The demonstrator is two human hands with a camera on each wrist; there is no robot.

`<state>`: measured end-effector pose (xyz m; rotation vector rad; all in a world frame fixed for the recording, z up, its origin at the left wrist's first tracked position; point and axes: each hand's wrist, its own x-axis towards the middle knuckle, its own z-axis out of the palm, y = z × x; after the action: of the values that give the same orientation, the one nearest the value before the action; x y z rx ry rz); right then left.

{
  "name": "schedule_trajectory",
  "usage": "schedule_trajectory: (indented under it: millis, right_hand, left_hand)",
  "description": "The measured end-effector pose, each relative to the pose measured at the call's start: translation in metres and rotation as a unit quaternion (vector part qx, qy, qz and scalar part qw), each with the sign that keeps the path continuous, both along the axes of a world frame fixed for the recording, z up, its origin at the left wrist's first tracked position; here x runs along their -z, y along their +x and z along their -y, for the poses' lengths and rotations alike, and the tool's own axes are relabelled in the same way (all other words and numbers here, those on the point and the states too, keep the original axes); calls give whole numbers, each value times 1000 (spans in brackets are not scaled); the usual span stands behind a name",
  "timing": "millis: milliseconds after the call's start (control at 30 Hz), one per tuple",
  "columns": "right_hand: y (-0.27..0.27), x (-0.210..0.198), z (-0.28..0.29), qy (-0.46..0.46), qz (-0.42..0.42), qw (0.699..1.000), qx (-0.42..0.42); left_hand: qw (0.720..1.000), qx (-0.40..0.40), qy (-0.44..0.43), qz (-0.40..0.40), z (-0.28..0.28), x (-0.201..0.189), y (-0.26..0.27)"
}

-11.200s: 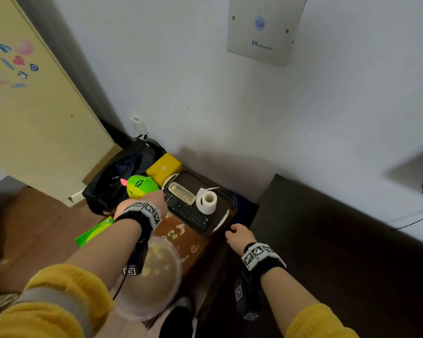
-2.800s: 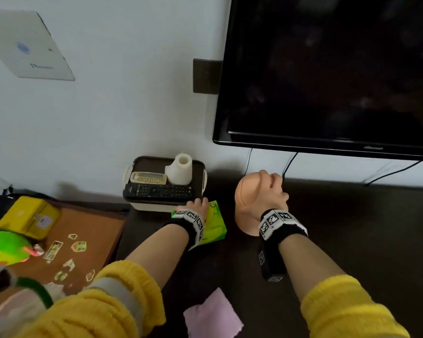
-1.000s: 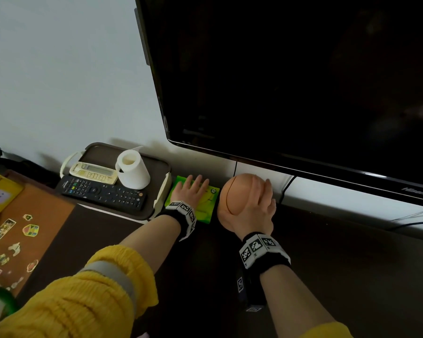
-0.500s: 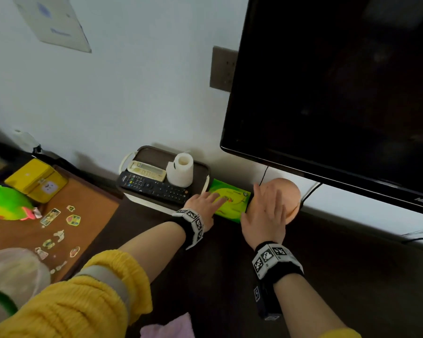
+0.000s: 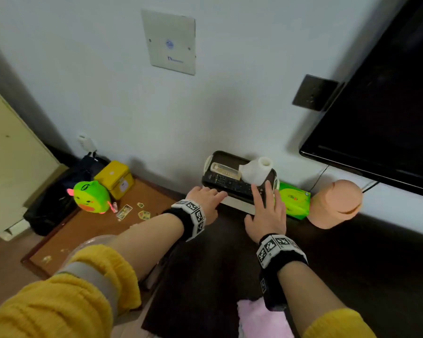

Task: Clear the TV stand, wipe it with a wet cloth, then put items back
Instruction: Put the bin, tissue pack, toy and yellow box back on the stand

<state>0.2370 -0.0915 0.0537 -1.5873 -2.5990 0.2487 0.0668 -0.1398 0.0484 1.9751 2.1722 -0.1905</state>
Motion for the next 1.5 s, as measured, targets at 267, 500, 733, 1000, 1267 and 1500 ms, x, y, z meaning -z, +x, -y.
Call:
schedule_trajectory:
  millis: [267, 500, 733, 1000, 1267, 1500]
  right_hand:
    - [-108, -14, 59, -69, 35, 984, -158]
    - [-175, -1, 79, -123, 59, 966, -219]
    - [-242, 27, 109, -155, 80, 953, -247]
    - [-374, 89, 134, -229, 68, 953, -188]
    - [-510, 168, 166, -232, 50, 950, -205]
    - [-521, 214, 166, -175, 101, 951, -232]
  left_hand:
    - [985, -161, -57, 9, 91, -18, -114]
    - [929, -349, -80, 90, 159, -17, -179]
    - [900, -411, -127, 65, 215, 0, -248]
    - [925, -343, -144, 77, 236, 57, -351]
    - [946, -296, -113, 68, 242, 99, -434]
    - [934, -317, -126, 109, 238, 139, -453]
